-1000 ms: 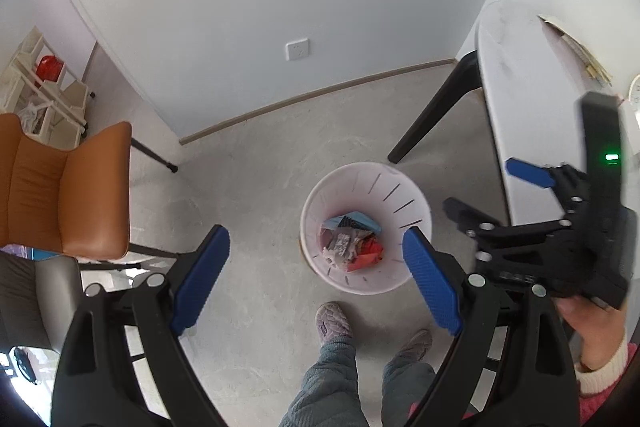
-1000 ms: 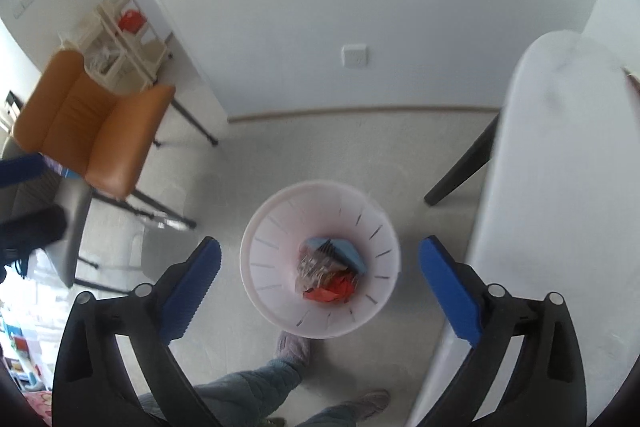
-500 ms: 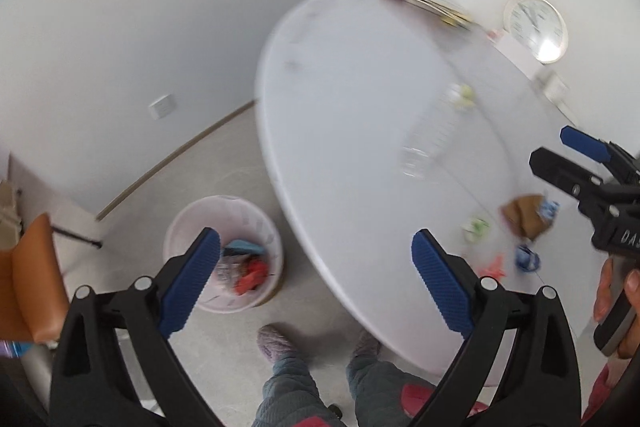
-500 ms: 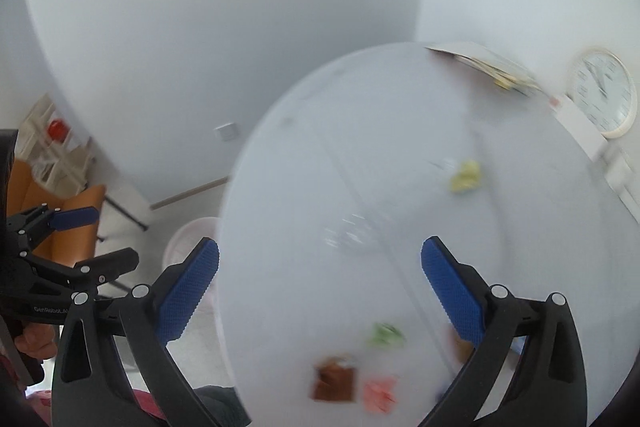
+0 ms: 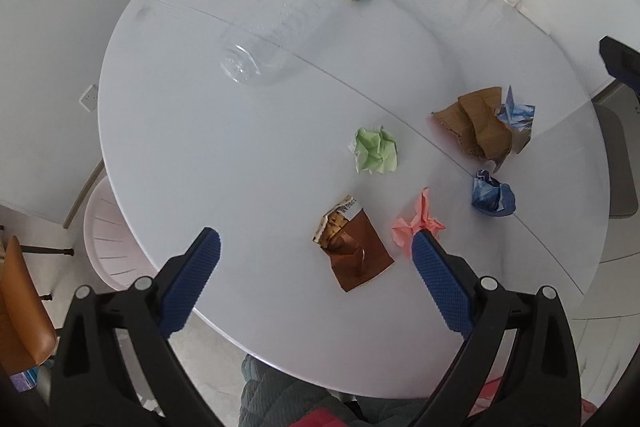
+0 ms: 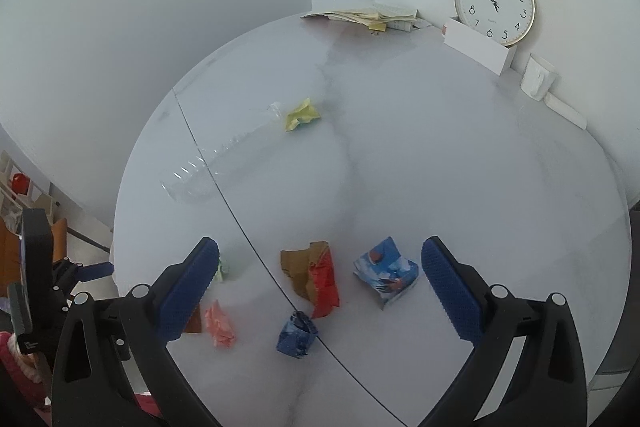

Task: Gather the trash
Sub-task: 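Move both open tools back over the table, then grasp the brown crumpled paper with the left tool while the right tool grasps the brown-and-red paper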

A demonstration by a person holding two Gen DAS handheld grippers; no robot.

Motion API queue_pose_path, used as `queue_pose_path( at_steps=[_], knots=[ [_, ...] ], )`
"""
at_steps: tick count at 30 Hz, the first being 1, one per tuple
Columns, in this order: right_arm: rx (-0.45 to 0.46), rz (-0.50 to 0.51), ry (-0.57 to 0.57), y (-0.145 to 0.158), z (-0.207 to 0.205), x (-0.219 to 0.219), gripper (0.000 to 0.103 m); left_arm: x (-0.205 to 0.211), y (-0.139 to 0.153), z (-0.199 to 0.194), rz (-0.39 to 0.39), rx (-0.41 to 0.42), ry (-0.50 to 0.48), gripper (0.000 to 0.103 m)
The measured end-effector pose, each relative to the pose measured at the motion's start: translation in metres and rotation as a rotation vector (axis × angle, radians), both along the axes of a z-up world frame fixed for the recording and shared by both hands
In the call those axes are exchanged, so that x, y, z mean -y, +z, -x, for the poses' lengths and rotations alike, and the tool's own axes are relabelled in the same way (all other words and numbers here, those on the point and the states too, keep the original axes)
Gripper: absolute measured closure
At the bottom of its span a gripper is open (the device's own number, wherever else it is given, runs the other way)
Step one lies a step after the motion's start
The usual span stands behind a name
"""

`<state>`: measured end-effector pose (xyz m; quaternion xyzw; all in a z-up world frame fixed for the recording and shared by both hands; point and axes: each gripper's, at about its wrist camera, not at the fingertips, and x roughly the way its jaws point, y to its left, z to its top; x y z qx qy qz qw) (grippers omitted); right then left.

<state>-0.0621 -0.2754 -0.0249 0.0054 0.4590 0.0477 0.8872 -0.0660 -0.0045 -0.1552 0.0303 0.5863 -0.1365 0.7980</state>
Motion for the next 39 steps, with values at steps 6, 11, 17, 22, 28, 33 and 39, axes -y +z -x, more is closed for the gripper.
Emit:
queue_pose_path(
  at_steps=[6,11,17,22,28,33,39],
  knots=[
    [-0.012,-0.005,0.031,-0.006,-0.005,0.017,0.003,0.012,-0.024,-0.002,-0.022,-0.038,0.057,0.012],
    [-0.015,-0.013,0.06,-0.01,-0.01,0.019,0.003,0.025,-0.034,-0.006,-0.04,-0.045,0.083,0.012],
    [-0.02,-0.019,0.073,-0.012,-0.013,0.019,0.003,0.034,-0.039,-0.009,-0.069,-0.054,0.08,0.014],
    [-0.013,-0.027,0.065,-0.01,-0.014,0.025,0.002,0.039,-0.043,-0.012,-0.091,-0.066,0.067,0.019],
    [-0.006,-0.042,0.041,-0.009,-0.009,0.032,0.003,0.048,-0.045,-0.015,-0.114,-0.078,0.036,0.029],
    [-0.016,-0.046,0.023,-0.012,-0.005,0.038,0.003,0.057,-0.052,-0.018,-0.125,-0.107,0.012,0.043],
    [-0.031,-0.047,0.018,-0.018,-0.005,0.043,0.003,0.063,-0.057,-0.016,-0.126,-0.118,-0.001,0.054]
  ],
)
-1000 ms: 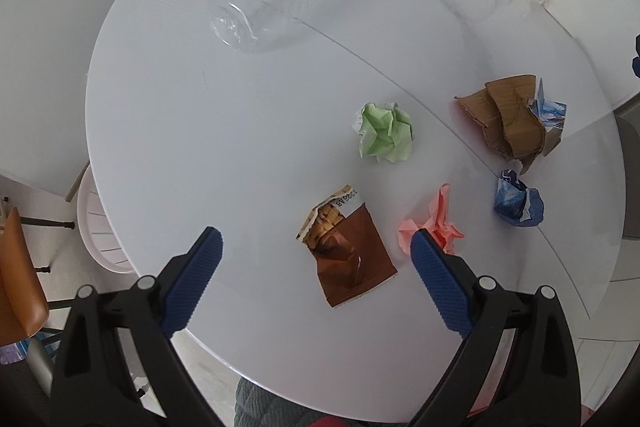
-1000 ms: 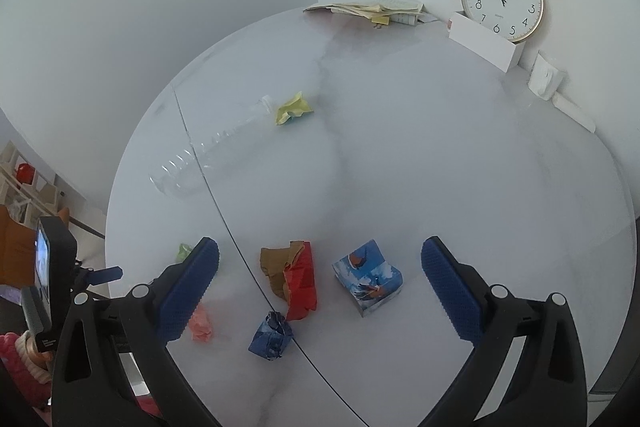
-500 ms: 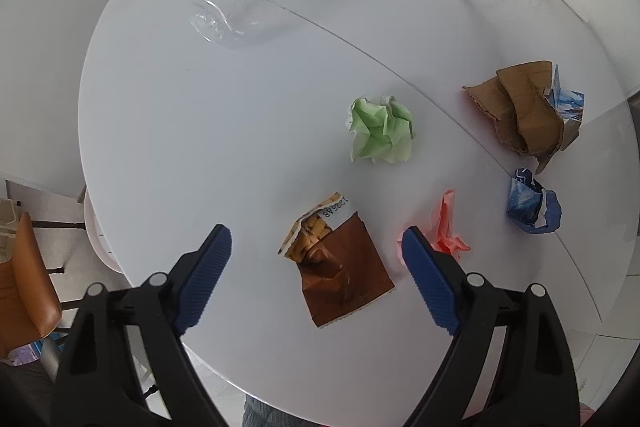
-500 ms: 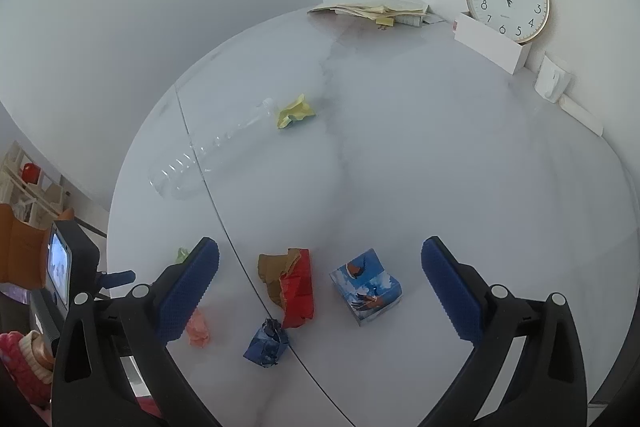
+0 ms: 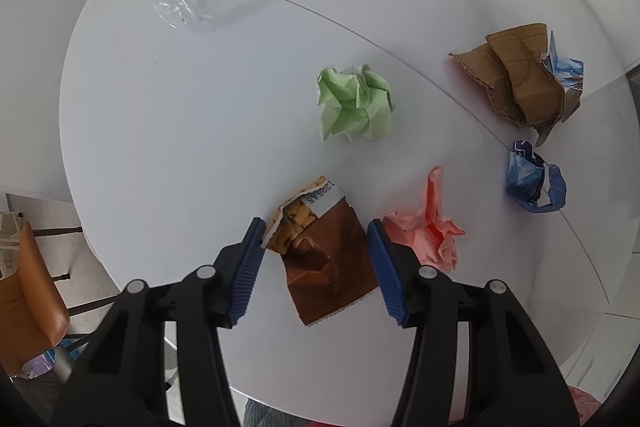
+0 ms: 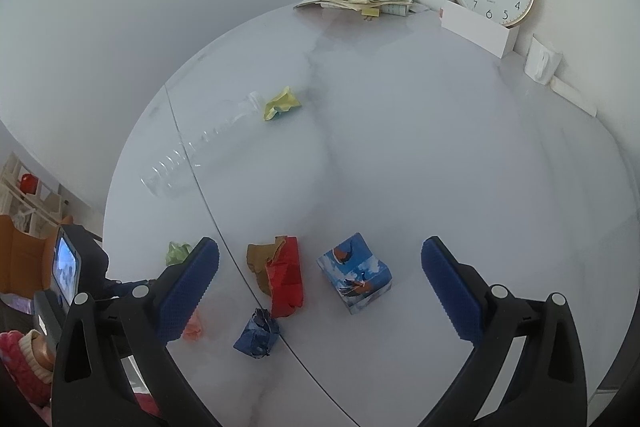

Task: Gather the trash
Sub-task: 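Grasp the brown crumpled paper with the left tool while the right tool grasps the brown-and-red paper, then carry both brown papers to the wastebasket and open both tools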

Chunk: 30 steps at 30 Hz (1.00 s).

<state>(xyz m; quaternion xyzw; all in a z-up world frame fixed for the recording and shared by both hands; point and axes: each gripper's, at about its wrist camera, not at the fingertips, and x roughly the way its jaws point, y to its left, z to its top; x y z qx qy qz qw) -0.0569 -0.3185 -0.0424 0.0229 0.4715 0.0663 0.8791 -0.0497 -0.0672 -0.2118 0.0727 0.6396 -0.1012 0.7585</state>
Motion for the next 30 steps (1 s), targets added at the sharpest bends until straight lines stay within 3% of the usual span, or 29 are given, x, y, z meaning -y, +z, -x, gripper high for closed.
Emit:
queue_pose_path(
  at_steps=[8,15,17,20,23,24,27,29,30],
  knots=[
    [-0.079,-0.008,0.075,-0.027,-0.007,-0.017,0.003,-0.001,0.003,0.0,0.041,0.005,0.008,0.072],
    [-0.182,0.068,0.164,-0.079,-0.018,-0.055,0.003,-0.017,0.008,0.009,0.066,0.016,0.032,0.073],
    [-0.211,0.073,0.162,-0.091,-0.024,-0.059,0.009,-0.023,0.013,0.01,0.072,0.026,0.046,0.073],
    [-0.246,0.08,0.166,-0.106,-0.033,-0.066,0.019,-0.034,0.02,0.011,0.084,0.037,0.071,0.073],
    [-0.271,0.097,0.182,-0.118,-0.038,-0.073,0.045,-0.047,0.028,0.013,0.09,0.05,0.102,0.073],
    [-0.283,0.092,0.189,-0.122,-0.04,-0.074,0.058,-0.053,0.032,0.014,0.09,0.056,0.114,0.073],
    [-0.276,0.104,0.197,-0.122,-0.04,-0.077,0.065,-0.07,0.042,0.017,0.1,0.074,0.154,0.073],
    [-0.276,0.102,0.192,-0.12,-0.041,-0.076,0.085,-0.084,0.048,0.018,0.109,0.082,0.182,0.073],
    [-0.281,0.092,0.188,-0.119,-0.041,-0.075,0.086,-0.093,0.052,0.018,0.117,0.089,0.199,0.073]
  ],
)
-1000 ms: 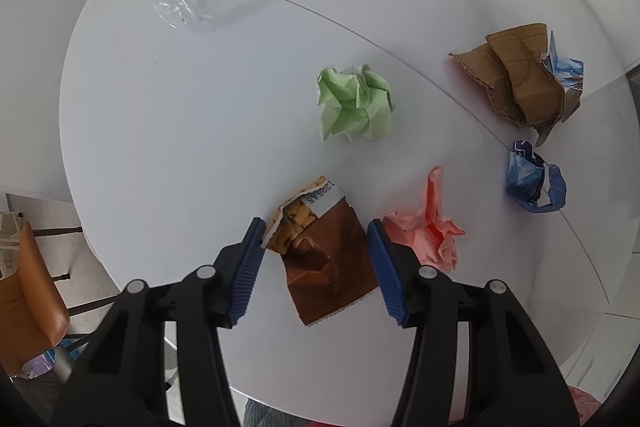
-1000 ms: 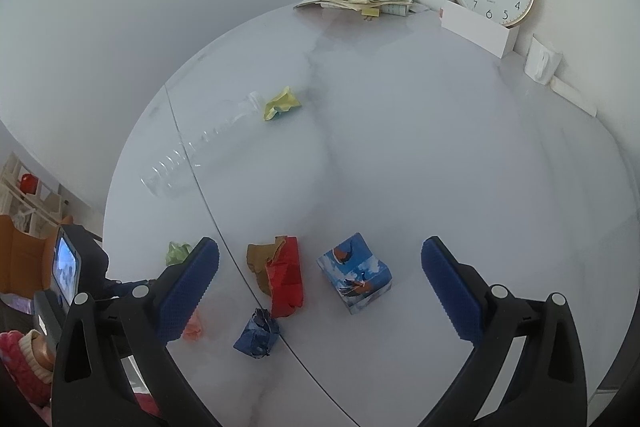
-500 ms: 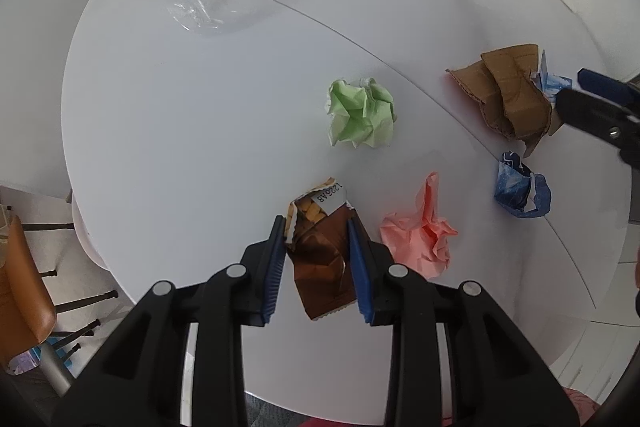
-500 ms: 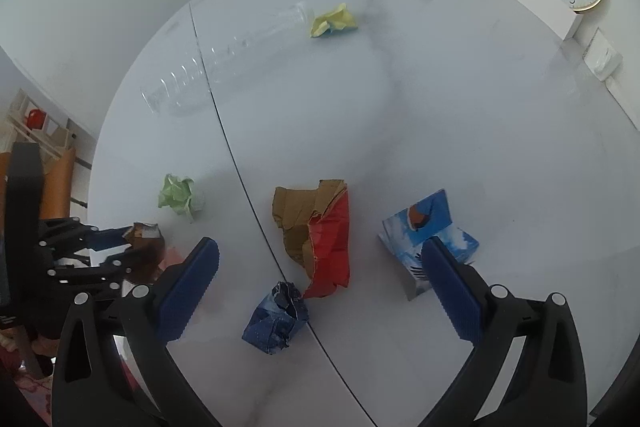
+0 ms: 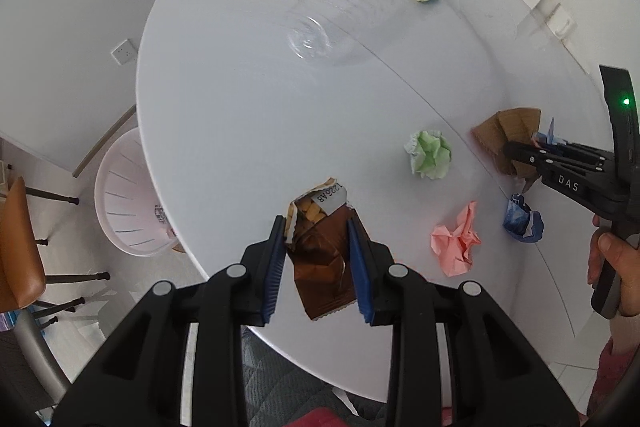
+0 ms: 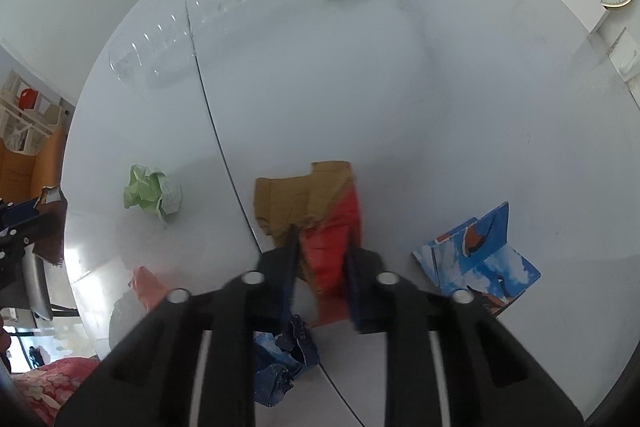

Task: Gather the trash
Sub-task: 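Carry both brown papers to the wastebasket and open both tools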

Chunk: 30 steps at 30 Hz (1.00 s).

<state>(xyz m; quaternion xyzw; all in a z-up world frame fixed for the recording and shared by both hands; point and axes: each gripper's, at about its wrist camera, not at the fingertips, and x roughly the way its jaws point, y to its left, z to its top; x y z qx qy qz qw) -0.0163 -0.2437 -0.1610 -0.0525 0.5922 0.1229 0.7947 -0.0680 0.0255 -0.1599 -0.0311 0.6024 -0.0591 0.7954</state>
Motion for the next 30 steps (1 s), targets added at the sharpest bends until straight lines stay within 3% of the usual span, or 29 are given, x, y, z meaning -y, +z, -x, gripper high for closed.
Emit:
queue_pose_path(
  at_steps=[7,10,17,22,30],
  knots=[
    [0.052,-0.004,-0.022,0.033,0.005,-0.003,0.086,-0.066,0.017,0.0,0.011,0.032,0.098,0.073],
    [0.104,-0.015,-0.004,0.064,0.011,-0.017,0.086,-0.095,0.024,0.0,0.019,0.052,0.135,0.073],
    [0.205,-0.138,0.138,0.128,0.02,-0.108,0.086,-0.175,0.026,0.002,-0.01,0.054,0.228,0.073],
    [0.2,-0.199,0.26,0.13,0.018,-0.19,0.086,-0.223,0.01,-0.008,-0.05,0.034,0.253,0.073],
    [0.141,-0.222,0.375,0.103,-0.005,-0.303,0.086,-0.271,-0.026,-0.036,-0.05,-0.023,0.259,0.07]
  ],
)
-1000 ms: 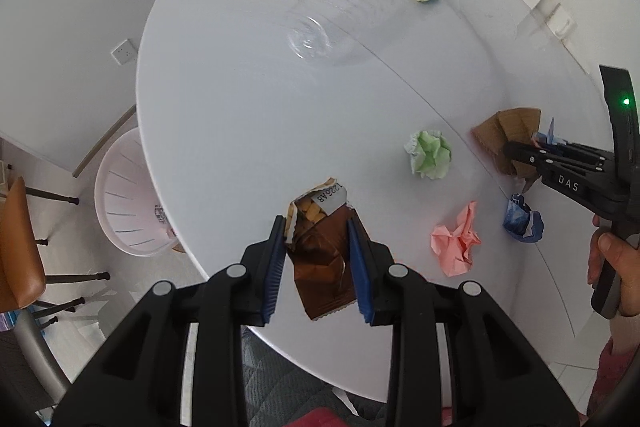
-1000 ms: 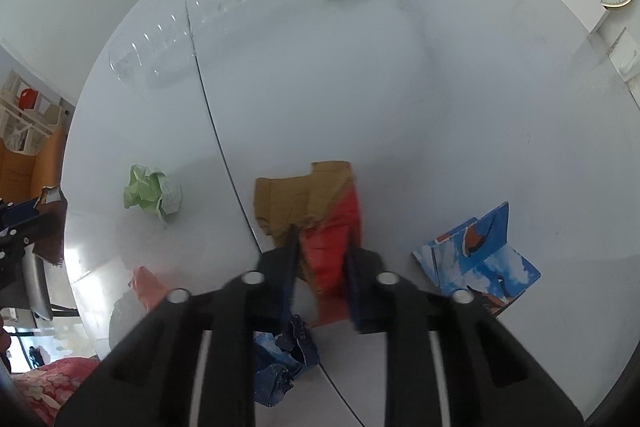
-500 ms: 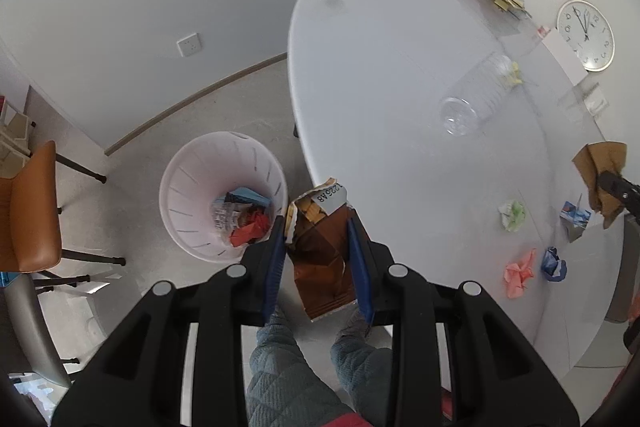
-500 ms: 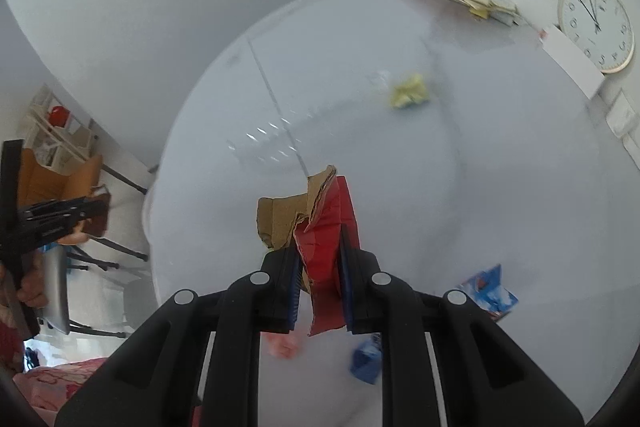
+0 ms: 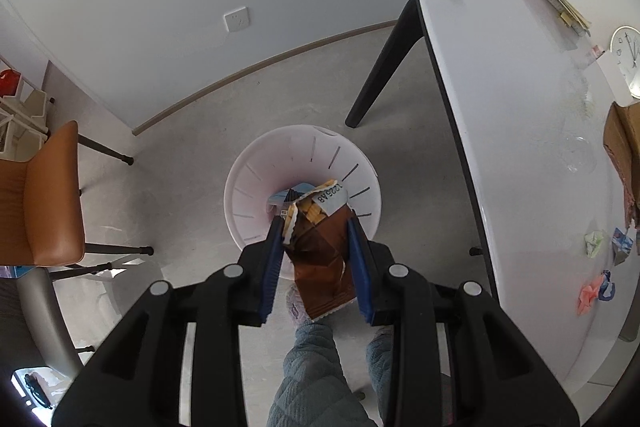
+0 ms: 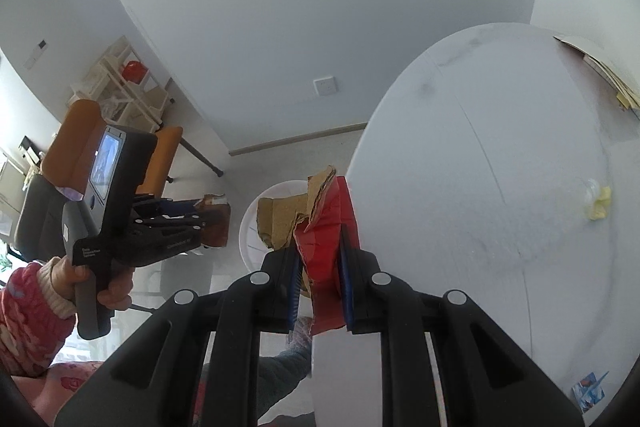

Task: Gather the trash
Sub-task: 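Carry both brown papers to the wastebasket and open both tools, then move both open tools back over the table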

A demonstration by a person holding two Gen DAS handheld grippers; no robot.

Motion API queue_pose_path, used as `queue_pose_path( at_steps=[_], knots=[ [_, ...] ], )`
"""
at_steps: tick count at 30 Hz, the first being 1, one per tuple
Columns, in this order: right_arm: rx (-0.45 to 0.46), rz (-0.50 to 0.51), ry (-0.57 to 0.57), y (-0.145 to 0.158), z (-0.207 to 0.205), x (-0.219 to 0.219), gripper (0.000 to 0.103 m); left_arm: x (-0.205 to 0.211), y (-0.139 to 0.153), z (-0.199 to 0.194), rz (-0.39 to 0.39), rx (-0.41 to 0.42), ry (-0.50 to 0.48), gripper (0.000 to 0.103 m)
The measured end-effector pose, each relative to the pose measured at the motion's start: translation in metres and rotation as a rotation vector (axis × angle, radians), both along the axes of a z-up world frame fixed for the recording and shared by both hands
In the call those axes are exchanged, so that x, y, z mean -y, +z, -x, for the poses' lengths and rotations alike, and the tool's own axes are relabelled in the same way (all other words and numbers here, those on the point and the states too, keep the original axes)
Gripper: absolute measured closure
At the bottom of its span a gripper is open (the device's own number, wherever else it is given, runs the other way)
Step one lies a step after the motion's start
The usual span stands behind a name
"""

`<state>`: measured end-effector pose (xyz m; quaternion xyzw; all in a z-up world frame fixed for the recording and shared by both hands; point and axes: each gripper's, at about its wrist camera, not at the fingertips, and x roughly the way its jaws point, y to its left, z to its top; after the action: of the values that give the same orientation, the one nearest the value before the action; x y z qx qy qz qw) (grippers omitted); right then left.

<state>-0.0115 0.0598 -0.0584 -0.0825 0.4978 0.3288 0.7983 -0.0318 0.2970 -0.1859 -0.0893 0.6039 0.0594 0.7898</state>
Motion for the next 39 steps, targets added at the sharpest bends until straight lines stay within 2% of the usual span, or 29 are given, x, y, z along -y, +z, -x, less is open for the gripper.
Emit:
queue_pose_path(
  at_steps=[2,6,10,16,18,23,24,25,26,27,29,30,31,33,34,37,39],
  knots=[
    [-0.015,0.006,0.009,-0.006,-0.004,-0.018,0.086,-0.008,-0.002,-0.003,0.011,-0.004,-0.006,0.067],
    [-0.031,0.018,0.022,-0.016,-0.009,-0.048,0.086,-0.018,0.001,-0.005,0.009,0.012,-0.019,0.049],
    [-0.045,0.028,0.034,-0.025,-0.012,-0.067,0.086,-0.028,0.005,-0.005,0.022,0.018,-0.023,0.046],
    [-0.084,0.056,0.065,-0.047,-0.017,-0.081,0.086,-0.044,0.024,0.008,-0.007,0.055,-0.015,0.035],
    [-0.103,0.073,0.088,-0.06,-0.019,-0.092,0.086,-0.052,0.032,0.014,-0.021,0.071,0.002,0.03],
    [-0.155,0.122,0.128,-0.097,-0.022,-0.117,0.086,-0.067,0.045,0.024,-0.043,0.089,0.033,0.03],
    [-0.166,0.131,0.134,-0.103,-0.022,-0.122,0.08,-0.069,0.047,0.026,-0.049,0.092,0.038,0.03],
    [-0.174,0.141,0.137,-0.108,-0.023,-0.126,0.065,-0.071,0.049,0.027,-0.052,0.093,0.042,0.03],
    [-0.18,0.155,0.139,-0.113,-0.023,-0.129,0.055,-0.073,0.05,0.027,-0.055,0.095,0.046,0.03],
    [-0.181,0.166,0.142,-0.116,-0.023,-0.13,0.041,-0.075,0.052,0.029,-0.058,0.096,0.048,0.03],
    [-0.173,0.173,0.141,-0.114,-0.021,-0.132,0.039,-0.077,0.054,0.03,-0.057,0.097,0.051,0.03],
    [-0.172,0.169,0.139,-0.112,-0.021,-0.132,0.034,-0.077,0.055,0.03,-0.057,0.099,0.051,0.03],
    [-0.161,0.164,0.128,-0.106,-0.02,-0.129,0.029,-0.077,0.057,0.03,-0.057,0.101,0.051,0.03],
    [-0.134,0.149,0.105,-0.092,-0.021,-0.124,0.027,-0.075,0.062,0.029,-0.056,0.109,0.044,0.03],
    [-0.115,0.131,0.085,-0.079,-0.02,-0.116,0.025,-0.073,0.065,0.028,-0.057,0.114,0.041,0.03],
    [-0.056,0.072,0.013,-0.043,-0.022,-0.094,0.009,-0.063,0.077,0.026,-0.053,0.146,0.019,0.03],
    [-0.009,0.03,-0.032,-0.017,-0.02,-0.073,0.004,-0.05,0.086,0.024,-0.054,0.174,-0.009,0.023]
  ],
)
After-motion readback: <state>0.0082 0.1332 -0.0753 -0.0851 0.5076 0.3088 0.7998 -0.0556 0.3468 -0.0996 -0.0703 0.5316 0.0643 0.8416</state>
